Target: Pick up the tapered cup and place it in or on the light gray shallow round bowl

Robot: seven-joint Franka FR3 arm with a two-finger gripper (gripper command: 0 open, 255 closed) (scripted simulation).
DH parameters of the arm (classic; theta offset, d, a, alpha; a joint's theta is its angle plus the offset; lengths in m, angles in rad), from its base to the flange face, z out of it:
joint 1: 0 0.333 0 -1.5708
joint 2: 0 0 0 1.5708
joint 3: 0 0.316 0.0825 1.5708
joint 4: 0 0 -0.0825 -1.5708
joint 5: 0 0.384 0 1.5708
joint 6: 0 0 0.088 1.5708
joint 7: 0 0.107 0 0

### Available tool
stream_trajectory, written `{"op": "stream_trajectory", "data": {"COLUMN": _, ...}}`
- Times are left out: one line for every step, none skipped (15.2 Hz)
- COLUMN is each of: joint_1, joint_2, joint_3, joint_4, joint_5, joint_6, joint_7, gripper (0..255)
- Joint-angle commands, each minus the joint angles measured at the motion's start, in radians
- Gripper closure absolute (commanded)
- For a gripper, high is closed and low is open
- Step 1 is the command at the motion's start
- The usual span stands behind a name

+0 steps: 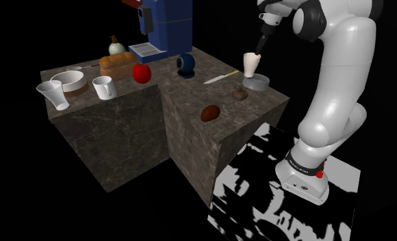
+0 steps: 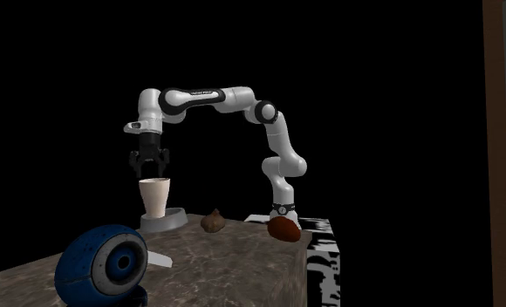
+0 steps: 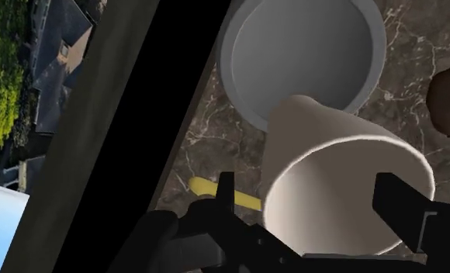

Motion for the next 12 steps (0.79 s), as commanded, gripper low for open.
{"op": "stream_trajectory", "data": {"joint_1": -0.049, "joint_2": 0.074, "joint_3": -0.019, "joint_4": -0.046, "joint_5": -0.009, "joint_6": -0.014, "joint_7": 0.002, "gripper": 0}}
{"op": "stream_trajectory", "data": {"joint_1": -0.056, "joint_2": 0.053, "joint_3": -0.028, "joint_4": -0.075, "joint_5": -0.016, "joint_6": -0.008, "joint_7": -0.019, "gripper": 0}}
{"op": "stream_trajectory", "data": {"joint_1": -0.041, "joint_2": 0.08, "joint_3": -0.032, "joint_4": -0.003, "joint_5": -0.002, "joint_6": -0.052, "joint_7": 0.009, "gripper": 0}}
{"op": "stream_trajectory", "data": {"joint_1": -0.043, "joint_2": 0.078, "joint_3": -0.039, "joint_4": 0.028, "joint_5": -0.004, "joint_6": -0.084, "joint_7": 0.011, "gripper": 0}}
{"op": "stream_trajectory", "data": {"joint_1": -0.046, "joint_2": 0.079, "joint_3": -0.046, "joint_4": 0.061, "joint_5": -0.004, "joint_6": -0.117, "joint_7": 0.013, "gripper": 0}}
{"op": "stream_trajectory", "data": {"joint_1": -0.048, "joint_2": 0.082, "joint_3": -0.056, "joint_4": 0.096, "joint_5": -0.002, "joint_6": -0.152, "joint_7": 0.014, "gripper": 0}}
{"op": "stream_trajectory", "data": {"joint_1": -0.048, "joint_2": 0.087, "joint_3": -0.067, "joint_4": 0.126, "joint_5": 0.002, "joint_6": -0.18, "joint_7": 0.014, "gripper": 0}}
{"op": "stream_trajectory", "data": {"joint_1": -0.04, "joint_2": 0.089, "joint_3": -0.078, "joint_4": 0.126, "joint_5": 0.007, "joint_6": -0.182, "joint_7": 0.011, "gripper": 0}}
{"op": "stream_trajectory", "data": {"joint_1": -0.034, "joint_2": 0.091, "joint_3": -0.086, "joint_4": 0.127, "joint_5": 0.011, "joint_6": -0.183, "joint_7": 0.009, "gripper": 0}}
{"op": "stream_trajectory", "data": {"joint_1": -0.027, "joint_2": 0.094, "joint_3": -0.095, "joint_4": 0.127, "joint_5": 0.016, "joint_6": -0.184, "joint_7": 0.007, "gripper": 0}}
{"op": "stream_trajectory", "data": {"joint_1": -0.02, "joint_2": 0.096, "joint_3": -0.106, "joint_4": 0.127, "joint_5": 0.021, "joint_6": -0.185, "joint_7": 0.004, "gripper": 0}}
{"op": "stream_trajectory", "data": {"joint_1": -0.014, "joint_2": 0.098, "joint_3": -0.114, "joint_4": 0.128, "joint_5": 0.025, "joint_6": -0.186, "joint_7": 0.002, "gripper": 0}}
